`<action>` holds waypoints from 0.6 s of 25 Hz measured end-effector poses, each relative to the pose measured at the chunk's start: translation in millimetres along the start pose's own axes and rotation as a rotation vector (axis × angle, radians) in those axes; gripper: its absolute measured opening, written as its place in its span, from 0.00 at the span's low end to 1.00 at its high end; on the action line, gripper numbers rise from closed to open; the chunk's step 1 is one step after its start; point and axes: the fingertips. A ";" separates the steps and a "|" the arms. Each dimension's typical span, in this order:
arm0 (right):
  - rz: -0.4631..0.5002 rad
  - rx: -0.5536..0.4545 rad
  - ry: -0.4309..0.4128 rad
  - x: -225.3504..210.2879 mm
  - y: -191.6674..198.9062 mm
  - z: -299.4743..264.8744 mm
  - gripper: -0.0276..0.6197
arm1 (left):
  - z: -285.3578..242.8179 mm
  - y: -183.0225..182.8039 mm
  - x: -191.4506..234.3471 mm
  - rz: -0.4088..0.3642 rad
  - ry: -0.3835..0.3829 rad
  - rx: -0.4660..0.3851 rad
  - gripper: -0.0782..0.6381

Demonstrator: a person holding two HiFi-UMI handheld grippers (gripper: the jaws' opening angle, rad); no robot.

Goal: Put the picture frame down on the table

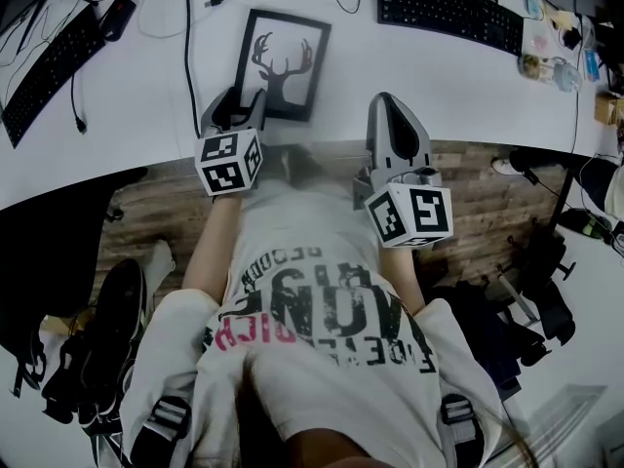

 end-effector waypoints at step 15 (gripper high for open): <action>-0.006 0.010 -0.005 -1.3 0.4 -4.1 0.04 | -4.9 3.0 0.6 -0.141 -0.060 0.034 0.42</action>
Point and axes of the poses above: the fingertips, and each gripper's own axes: z backward along the fingers, x to its left, y out of its underside, and after that the axes turned 3 degrees about z, right-handed
